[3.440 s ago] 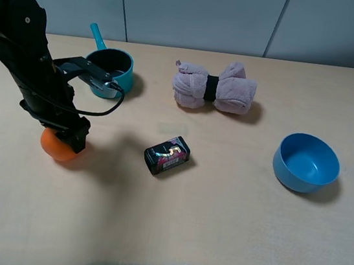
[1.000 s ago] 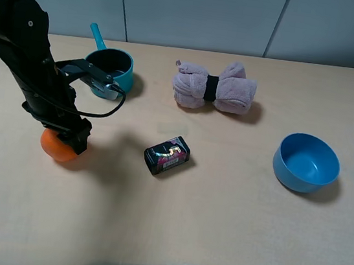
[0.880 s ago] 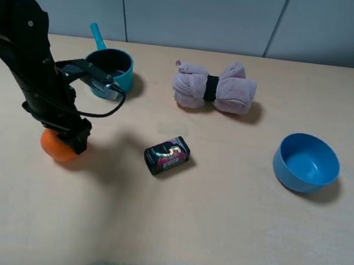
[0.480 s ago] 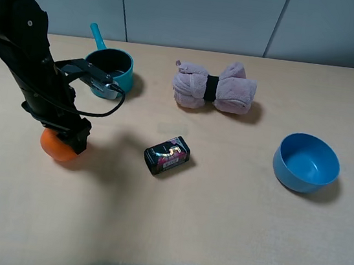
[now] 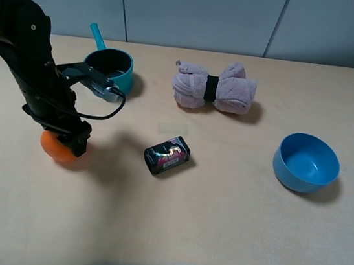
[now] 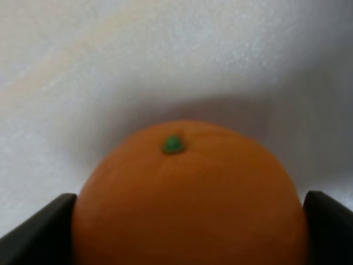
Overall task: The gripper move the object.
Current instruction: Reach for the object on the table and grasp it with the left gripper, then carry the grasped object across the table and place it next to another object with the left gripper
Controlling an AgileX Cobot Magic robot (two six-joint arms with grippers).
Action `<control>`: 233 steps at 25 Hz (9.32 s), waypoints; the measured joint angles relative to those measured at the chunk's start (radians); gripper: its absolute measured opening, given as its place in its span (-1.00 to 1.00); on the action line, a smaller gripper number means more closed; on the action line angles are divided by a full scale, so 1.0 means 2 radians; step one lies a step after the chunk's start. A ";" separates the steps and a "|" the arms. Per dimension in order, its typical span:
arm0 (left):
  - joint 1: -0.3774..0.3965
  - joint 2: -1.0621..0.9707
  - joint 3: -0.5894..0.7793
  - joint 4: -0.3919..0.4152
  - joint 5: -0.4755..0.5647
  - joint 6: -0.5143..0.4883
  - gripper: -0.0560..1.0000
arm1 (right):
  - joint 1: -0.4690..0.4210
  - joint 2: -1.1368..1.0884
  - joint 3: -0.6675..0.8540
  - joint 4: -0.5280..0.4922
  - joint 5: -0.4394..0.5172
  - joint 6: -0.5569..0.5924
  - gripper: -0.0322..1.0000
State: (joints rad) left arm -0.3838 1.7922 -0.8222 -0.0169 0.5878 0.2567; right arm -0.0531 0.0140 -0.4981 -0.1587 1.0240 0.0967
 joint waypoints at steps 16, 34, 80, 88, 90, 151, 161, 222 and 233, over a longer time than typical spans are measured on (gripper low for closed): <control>0.000 0.011 -0.001 0.000 0.000 -0.009 0.73 | 0.000 0.000 0.000 0.000 0.000 0.000 0.32; 0.000 0.011 -0.001 0.000 0.000 -0.009 0.66 | 0.000 0.000 0.000 0.000 0.000 0.000 0.32; 0.122 -0.047 -0.220 0.039 0.164 -0.049 0.66 | 0.000 0.000 0.000 0.000 0.000 0.000 0.32; 0.140 -0.002 -0.241 0.039 0.148 -0.049 0.66 | 0.000 0.000 0.000 0.000 0.000 0.000 0.32; 0.140 0.012 -0.257 0.039 0.147 -0.049 0.66 | 0.000 0.000 0.000 0.000 0.000 0.000 0.32; 0.174 0.188 -0.332 0.050 0.108 -0.056 0.66 | 0.000 0.000 0.000 0.000 0.000 0.000 0.32; 0.174 0.188 -0.332 0.050 0.109 -0.056 0.66 | 0.000 0.000 0.000 0.000 0.000 0.000 0.32; 0.174 0.185 -0.337 0.017 0.135 -0.047 0.99 | 0.000 0.000 0.000 0.000 0.000 0.000 0.32; 0.174 0.147 -0.341 0.017 0.155 -0.047 0.99 | 0.000 0.000 0.000 0.000 0.000 0.000 0.32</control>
State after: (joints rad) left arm -0.0362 2.0860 -1.5041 0.0172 0.8981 0.1628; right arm -0.0531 0.0140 -0.4981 -0.1583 1.0240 0.0967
